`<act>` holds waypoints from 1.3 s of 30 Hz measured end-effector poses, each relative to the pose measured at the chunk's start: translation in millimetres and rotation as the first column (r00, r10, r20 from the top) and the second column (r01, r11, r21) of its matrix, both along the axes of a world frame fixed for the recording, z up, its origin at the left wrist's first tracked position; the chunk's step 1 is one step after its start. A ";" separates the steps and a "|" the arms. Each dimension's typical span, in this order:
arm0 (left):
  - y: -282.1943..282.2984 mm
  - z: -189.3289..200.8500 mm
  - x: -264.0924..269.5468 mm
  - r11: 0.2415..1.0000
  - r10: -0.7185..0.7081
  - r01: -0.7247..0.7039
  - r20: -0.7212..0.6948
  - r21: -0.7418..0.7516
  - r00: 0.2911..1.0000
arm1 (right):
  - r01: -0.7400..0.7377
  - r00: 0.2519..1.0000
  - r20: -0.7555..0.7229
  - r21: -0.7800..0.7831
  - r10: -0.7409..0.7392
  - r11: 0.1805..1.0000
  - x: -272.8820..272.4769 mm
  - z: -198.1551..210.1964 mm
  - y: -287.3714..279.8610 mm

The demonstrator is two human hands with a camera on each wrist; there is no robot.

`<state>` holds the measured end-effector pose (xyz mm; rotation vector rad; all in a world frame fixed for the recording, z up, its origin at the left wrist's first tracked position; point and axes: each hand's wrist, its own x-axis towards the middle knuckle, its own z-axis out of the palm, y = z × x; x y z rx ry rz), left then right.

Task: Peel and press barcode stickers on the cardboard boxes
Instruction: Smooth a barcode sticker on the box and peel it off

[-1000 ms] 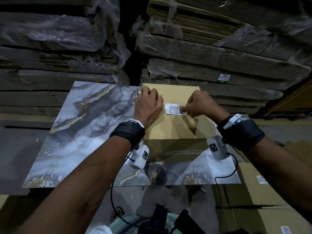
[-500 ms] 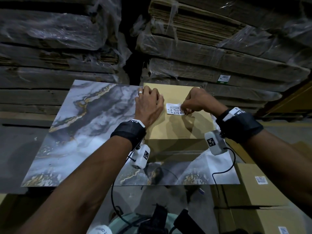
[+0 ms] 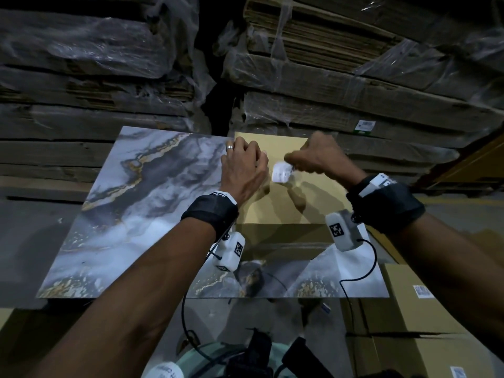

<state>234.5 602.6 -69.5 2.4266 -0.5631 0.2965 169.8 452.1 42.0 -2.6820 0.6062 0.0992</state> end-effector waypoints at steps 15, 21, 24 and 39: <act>0.0 -0.7 1.0 1.000 0.000 0.000 0.010 -0.014 1.000 | -0.033 0.999 -0.026 0.171 0.039 0.985 -14.5 1.8 -42.2; -0.7 -0.9 1.9 1.000 -0.010 0.010 0.029 0.002 1.000 | -0.106 0.977 0.214 0.367 0.028 0.924 -48.3 -32.2 -70.7; -1.4 -0.7 -0.3 0.999 -0.032 0.031 0.061 0.017 0.998 | -0.171 0.964 0.261 0.453 0.053 0.875 -58.6 -53.5 -82.7; 3.1 5.1 -14.9 0.519 -0.730 0.635 -0.090 0.572 0.678 | -0.182 0.889 0.416 0.702 -0.190 0.688 -61.3 -80.0 -78.4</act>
